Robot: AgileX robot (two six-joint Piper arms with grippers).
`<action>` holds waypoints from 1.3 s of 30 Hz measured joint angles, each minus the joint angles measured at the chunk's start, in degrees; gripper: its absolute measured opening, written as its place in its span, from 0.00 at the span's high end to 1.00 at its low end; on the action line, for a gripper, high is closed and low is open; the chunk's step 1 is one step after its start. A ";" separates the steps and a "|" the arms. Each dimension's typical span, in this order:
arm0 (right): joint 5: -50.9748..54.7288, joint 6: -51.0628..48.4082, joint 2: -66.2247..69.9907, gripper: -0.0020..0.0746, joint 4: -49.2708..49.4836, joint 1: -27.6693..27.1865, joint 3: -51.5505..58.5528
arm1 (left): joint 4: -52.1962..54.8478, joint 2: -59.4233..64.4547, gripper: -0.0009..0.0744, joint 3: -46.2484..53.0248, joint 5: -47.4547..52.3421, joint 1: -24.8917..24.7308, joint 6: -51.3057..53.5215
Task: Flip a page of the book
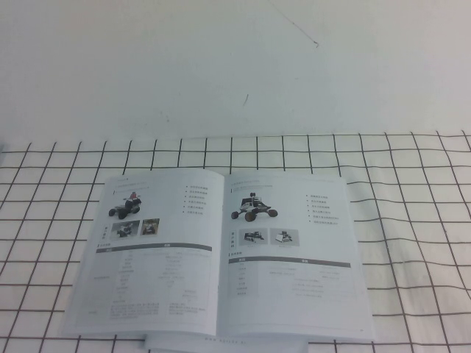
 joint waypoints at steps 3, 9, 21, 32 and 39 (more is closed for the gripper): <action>5.08 0.10 0.00 0.98 0.00 0.00 -2.72 | 0.47 0.00 0.99 0.00 0.22 0.00 -0.48; 22.67 0.10 0.00 0.98 0.00 0.00 -14.95 | 3.03 0.16 0.99 -10.81 23.23 0.00 -0.48; 47.66 -17.59 22.96 0.98 23.39 0.00 -29.64 | -8.21 26.26 0.99 -28.22 51.38 -1.05 3.37; 58.60 -55.33 57.57 0.98 62.32 0.00 -38.03 | -18.39 61.90 0.99 -44.21 62.46 -1.05 13.29; 55.05 -58.59 74.83 0.97 65.29 4.77 -44.99 | -19.06 78.58 0.99 -50.19 58.83 -2.64 13.98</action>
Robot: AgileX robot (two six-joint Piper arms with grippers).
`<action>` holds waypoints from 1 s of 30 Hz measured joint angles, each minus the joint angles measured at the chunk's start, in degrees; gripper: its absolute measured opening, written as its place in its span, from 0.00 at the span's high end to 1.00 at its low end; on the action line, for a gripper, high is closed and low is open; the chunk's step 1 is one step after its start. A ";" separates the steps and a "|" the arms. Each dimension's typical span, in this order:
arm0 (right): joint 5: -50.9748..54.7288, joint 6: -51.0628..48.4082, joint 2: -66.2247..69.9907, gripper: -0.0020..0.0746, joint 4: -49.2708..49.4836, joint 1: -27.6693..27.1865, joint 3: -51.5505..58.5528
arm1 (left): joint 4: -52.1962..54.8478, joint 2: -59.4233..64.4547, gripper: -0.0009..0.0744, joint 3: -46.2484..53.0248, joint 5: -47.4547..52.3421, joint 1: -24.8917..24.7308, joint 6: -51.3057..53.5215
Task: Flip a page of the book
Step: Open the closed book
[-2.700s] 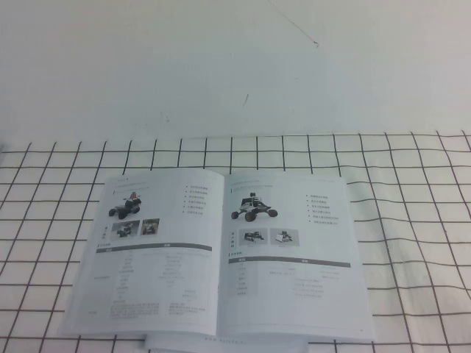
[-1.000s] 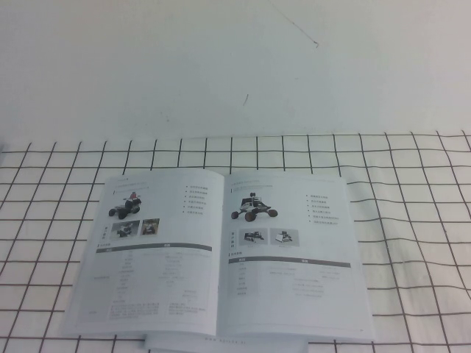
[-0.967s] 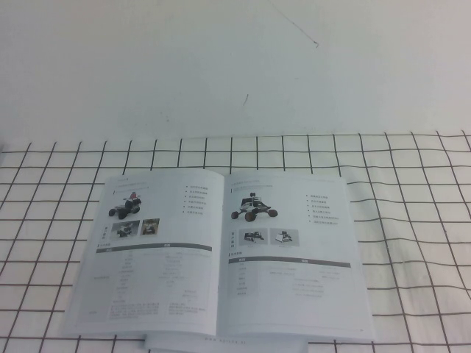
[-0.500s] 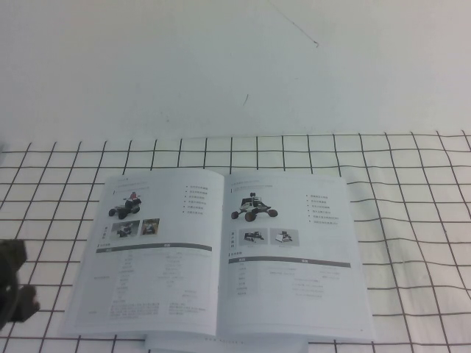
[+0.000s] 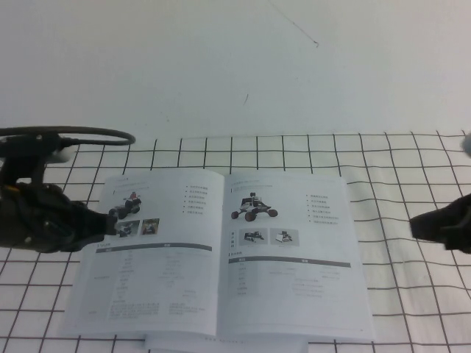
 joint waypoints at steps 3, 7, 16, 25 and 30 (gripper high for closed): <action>-3.41 2.91 6.55 0.97 -3.73 6.10 -2.62 | 0.00 4.37 0.99 -0.12 -3.22 -1.83 0.15; -4.82 6.47 14.16 0.97 -9.70 12.65 -7.75 | 0.12 8.57 0.99 -0.27 -6.94 -3.06 0.24; -6.72 7.78 24.04 0.68 -13.32 14.46 -15.24 | 2.07 17.17 0.99 -0.52 -10.07 -0.91 -2.73; -8.80 12.76 32.03 0.38 -13.92 14.46 -17.97 | 2.16 22.66 0.99 -0.56 -9.85 -0.81 -2.81; -10.87 18.20 35.65 0.37 -14.65 14.35 -18.31 | 1.62 22.80 0.99 -0.56 -9.92 -0.81 -2.81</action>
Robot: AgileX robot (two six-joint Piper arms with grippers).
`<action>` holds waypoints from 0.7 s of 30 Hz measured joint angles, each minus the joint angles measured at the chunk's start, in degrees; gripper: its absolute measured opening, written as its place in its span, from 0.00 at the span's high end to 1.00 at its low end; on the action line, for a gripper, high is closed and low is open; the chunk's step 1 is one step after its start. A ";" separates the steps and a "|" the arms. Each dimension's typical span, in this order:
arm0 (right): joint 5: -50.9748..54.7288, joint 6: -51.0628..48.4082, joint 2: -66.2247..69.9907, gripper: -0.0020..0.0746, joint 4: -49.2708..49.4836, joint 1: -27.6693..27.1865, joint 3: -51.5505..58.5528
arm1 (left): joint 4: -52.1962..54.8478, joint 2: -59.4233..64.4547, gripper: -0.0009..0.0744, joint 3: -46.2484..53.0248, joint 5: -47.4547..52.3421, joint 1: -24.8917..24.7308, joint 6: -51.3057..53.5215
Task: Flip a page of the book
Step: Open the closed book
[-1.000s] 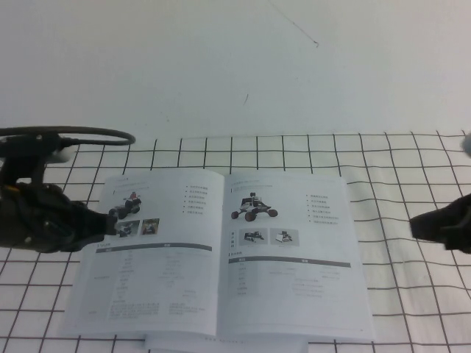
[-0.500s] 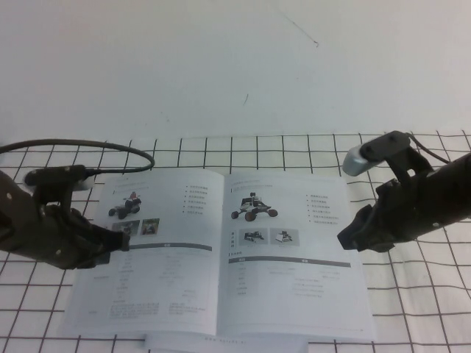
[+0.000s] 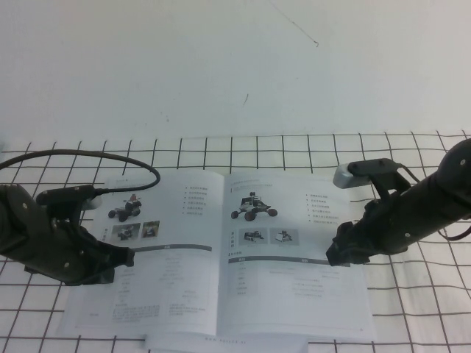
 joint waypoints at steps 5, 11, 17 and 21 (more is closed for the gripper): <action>-0.30 3.30 1.47 0.37 -0.94 -0.82 -0.35 | -0.10 0.00 0.99 -0.09 -0.14 0.00 0.00; -0.57 5.77 2.20 0.37 0.16 -0.85 -0.74 | -0.21 0.00 0.99 -0.09 -0.44 0.00 0.00; -0.35 5.77 2.87 0.37 3.00 -1.31 -1.17 | -0.32 0.00 0.99 -0.09 -0.70 0.00 0.00; -0.22 4.20 3.03 0.37 5.74 -1.43 -1.17 | -0.56 0.00 0.99 -0.09 -0.84 0.00 0.00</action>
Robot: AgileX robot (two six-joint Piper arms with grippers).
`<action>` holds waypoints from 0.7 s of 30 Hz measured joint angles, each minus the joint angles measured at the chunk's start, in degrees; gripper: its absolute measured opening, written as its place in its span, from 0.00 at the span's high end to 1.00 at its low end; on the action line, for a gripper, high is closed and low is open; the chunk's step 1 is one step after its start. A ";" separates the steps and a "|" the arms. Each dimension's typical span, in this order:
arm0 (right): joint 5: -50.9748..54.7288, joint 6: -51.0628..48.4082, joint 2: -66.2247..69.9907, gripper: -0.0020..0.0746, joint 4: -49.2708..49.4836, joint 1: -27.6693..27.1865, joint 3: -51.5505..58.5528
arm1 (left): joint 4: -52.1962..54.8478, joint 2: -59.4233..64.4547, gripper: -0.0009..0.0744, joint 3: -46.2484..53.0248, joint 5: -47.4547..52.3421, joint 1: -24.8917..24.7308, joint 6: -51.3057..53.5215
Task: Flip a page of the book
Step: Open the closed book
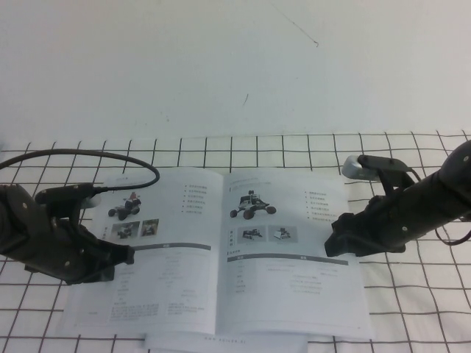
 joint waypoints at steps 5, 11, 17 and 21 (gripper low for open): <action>0.66 -6.21 0.86 0.37 9.21 0.00 0.00 | -0.67 0.00 0.99 0.00 -0.18 0.00 0.00; 3.50 -15.09 1.50 0.37 22.97 0.00 0.10 | -1.04 0.00 0.99 0.00 -0.27 0.00 0.00; 6.94 -22.46 1.50 0.37 33.40 0.10 0.10 | -1.31 0.00 0.99 0.00 -0.27 0.00 0.00; 10.05 -25.79 1.50 0.37 38.42 0.10 0.10 | -1.69 0.00 0.99 0.00 -0.27 0.00 0.00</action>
